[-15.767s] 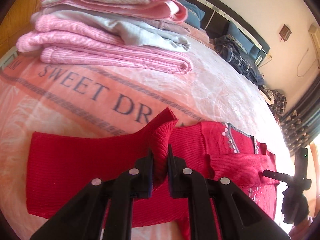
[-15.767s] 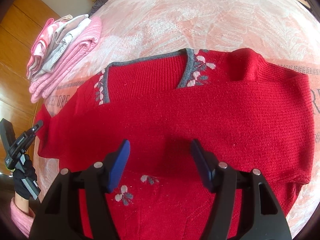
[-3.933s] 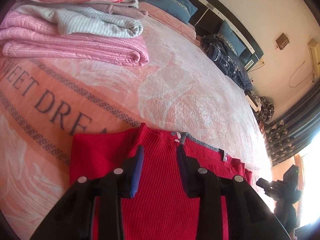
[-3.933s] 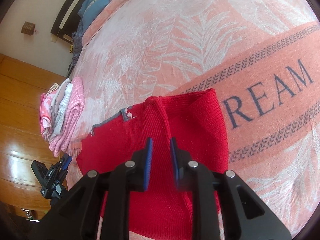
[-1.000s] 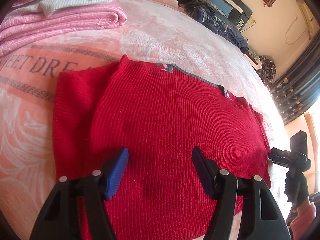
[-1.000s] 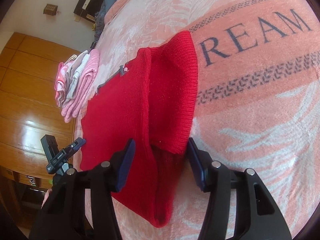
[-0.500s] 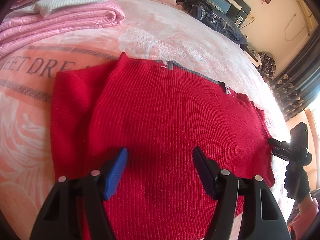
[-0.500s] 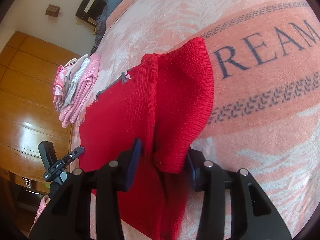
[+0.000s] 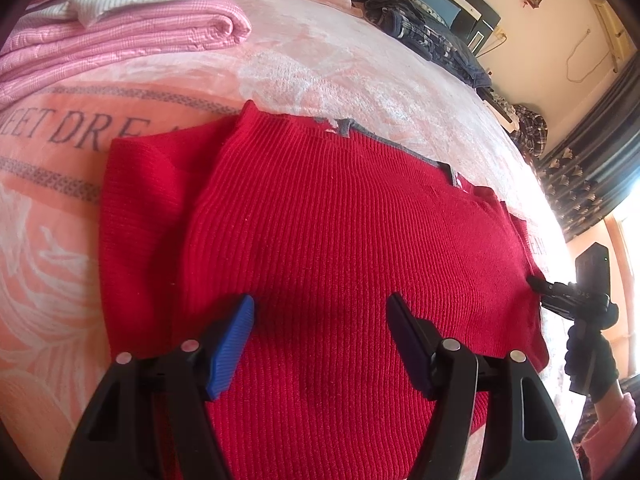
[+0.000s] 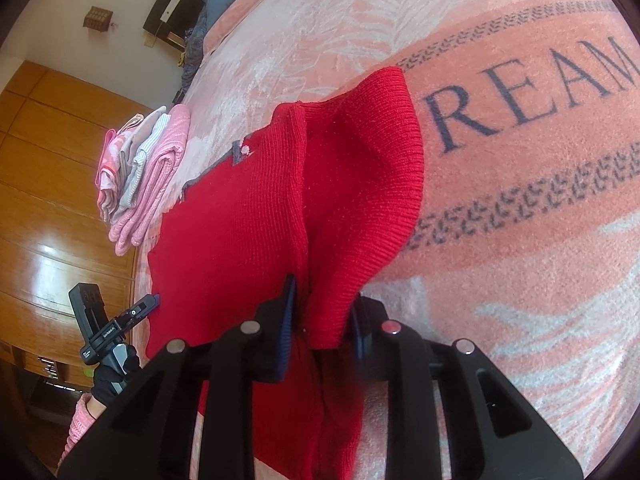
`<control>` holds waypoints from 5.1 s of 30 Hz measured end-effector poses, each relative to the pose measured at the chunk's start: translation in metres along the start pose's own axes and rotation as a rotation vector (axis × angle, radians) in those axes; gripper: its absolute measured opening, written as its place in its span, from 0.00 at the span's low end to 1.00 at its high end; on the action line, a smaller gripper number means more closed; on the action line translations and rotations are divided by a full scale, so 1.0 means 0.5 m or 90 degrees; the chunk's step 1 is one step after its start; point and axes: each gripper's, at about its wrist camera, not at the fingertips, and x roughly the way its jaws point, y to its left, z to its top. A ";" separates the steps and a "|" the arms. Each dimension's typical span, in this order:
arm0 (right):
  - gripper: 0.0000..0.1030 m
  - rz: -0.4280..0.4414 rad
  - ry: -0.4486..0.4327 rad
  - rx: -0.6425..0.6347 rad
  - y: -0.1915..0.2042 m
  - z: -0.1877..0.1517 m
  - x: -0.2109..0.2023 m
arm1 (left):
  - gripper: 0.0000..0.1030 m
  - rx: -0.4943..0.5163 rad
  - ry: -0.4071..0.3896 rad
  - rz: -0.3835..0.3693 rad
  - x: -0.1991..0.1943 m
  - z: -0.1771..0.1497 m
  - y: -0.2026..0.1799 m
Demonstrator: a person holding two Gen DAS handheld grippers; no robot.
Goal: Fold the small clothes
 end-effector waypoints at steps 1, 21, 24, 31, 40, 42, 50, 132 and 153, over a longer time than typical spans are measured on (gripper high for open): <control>0.21 -0.001 -0.001 -0.001 0.001 -0.001 -0.001 | 0.69 0.002 0.000 0.000 0.000 -0.001 -0.001; 0.18 -0.127 0.023 -0.019 0.122 0.020 0.000 | 0.72 -0.043 0.010 -0.061 -0.023 0.016 0.023; 0.18 -0.129 0.025 -0.047 0.187 0.028 0.001 | 0.72 -0.035 -0.006 -0.060 -0.038 0.021 0.027; 0.18 -0.135 0.052 -0.115 0.353 0.038 0.051 | 0.72 -0.043 -0.022 -0.090 -0.061 0.028 0.037; 0.17 -0.110 0.092 -0.185 0.541 0.022 0.170 | 0.72 -0.044 -0.020 -0.148 -0.067 0.022 0.041; 0.17 -0.107 0.104 -0.196 0.576 0.015 0.200 | 0.72 -0.042 -0.019 -0.153 -0.070 0.016 0.047; 0.14 -0.102 0.147 -0.220 0.646 -0.028 0.312 | 0.72 -0.063 -0.025 -0.171 -0.078 0.011 0.096; 0.06 0.129 0.161 -0.315 0.603 -0.197 0.123 | 0.15 -0.150 0.064 -0.395 0.074 0.147 0.043; 0.00 0.159 0.216 -0.354 0.739 -0.270 0.262 | 0.14 -0.083 0.016 -0.336 -0.013 0.153 0.190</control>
